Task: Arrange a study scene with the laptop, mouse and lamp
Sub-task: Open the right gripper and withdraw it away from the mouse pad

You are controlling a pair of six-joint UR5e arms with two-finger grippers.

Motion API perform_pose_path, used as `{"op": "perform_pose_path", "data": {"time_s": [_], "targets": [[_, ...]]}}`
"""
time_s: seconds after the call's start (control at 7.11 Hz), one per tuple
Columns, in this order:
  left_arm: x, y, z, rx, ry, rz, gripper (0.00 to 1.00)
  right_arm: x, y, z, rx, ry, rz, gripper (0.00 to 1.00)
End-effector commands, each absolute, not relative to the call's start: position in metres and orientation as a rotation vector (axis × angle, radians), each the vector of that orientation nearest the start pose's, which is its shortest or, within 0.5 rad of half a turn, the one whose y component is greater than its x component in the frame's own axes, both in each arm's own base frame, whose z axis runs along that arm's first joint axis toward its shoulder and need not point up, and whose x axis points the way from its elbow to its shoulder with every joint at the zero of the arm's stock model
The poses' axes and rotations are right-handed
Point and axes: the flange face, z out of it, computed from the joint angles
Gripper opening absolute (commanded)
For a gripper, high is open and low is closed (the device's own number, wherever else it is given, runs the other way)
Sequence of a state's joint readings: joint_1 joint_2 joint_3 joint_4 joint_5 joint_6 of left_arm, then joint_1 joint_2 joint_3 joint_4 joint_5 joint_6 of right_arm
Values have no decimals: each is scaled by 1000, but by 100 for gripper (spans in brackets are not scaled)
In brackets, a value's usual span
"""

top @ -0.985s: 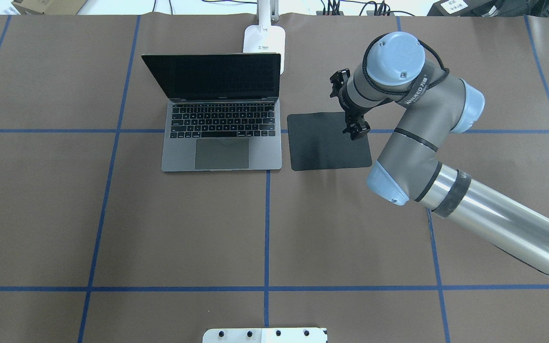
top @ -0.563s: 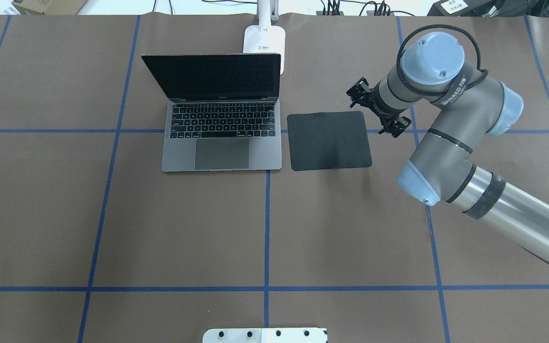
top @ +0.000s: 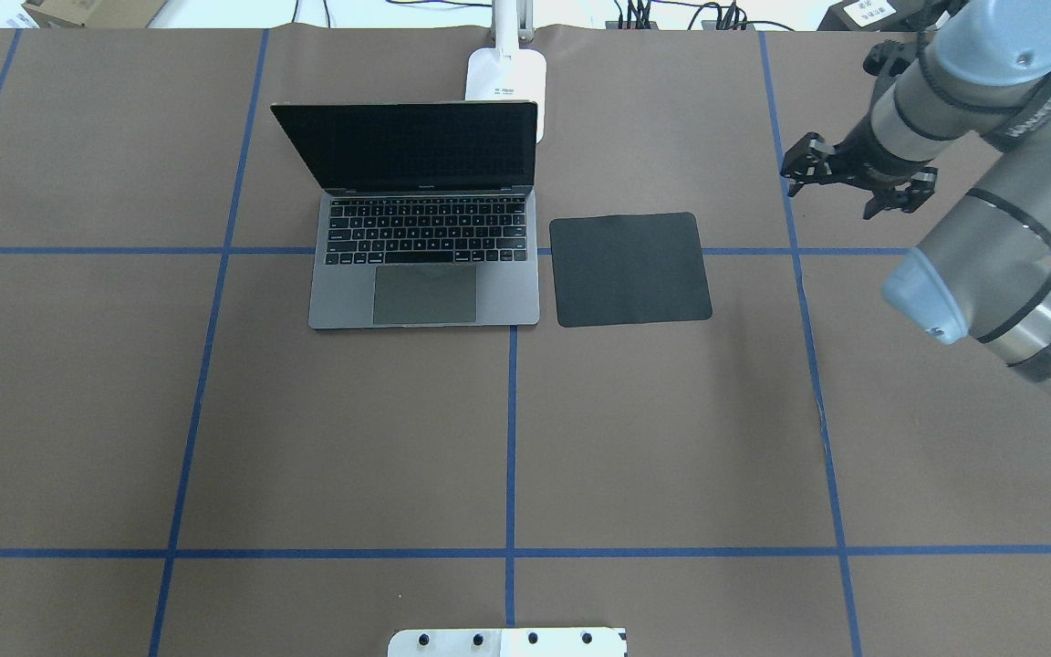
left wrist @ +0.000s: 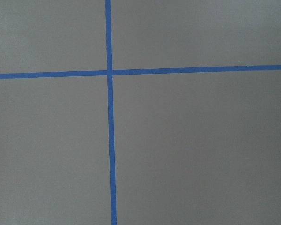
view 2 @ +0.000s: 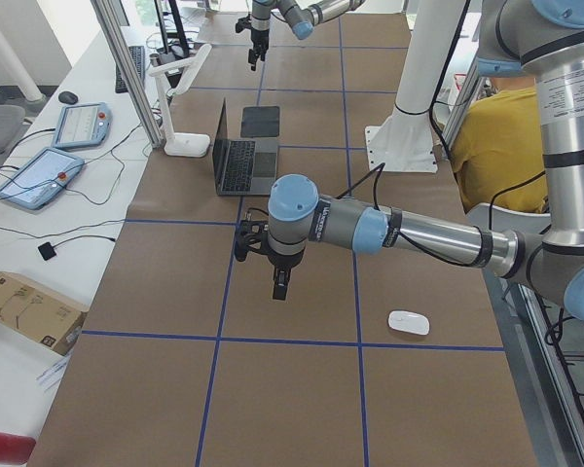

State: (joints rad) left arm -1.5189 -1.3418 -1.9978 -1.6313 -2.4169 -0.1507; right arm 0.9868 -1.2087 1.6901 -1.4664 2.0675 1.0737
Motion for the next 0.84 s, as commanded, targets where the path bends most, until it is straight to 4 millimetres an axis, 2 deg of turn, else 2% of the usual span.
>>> {"op": "perform_pose_path", "data": {"time_s": [0.0, 0.14, 0.28, 0.42, 0.56, 0.7], "targets": [[-24, -399, 522, 166, 996, 65, 100, -174, -554, 474, 103, -679, 47, 100], [-11, -397, 521, 159, 1001, 103, 100, -132, -545, 503, 97, -696, -22, 100], [7, -383, 537, 137, 949, 149, 100, -88, -530, 531, 87, -740, -67, 100], [18, -357, 561, 142, 869, 190, 100, -62, -513, 554, 73, -754, -62, 100], [19, -335, 576, 121, 865, 200, 100, -60, -508, 561, 61, -751, -55, 100], [18, -300, 595, 102, 864, 217, 100, -60, -508, 562, 59, -750, -49, 100]]}}
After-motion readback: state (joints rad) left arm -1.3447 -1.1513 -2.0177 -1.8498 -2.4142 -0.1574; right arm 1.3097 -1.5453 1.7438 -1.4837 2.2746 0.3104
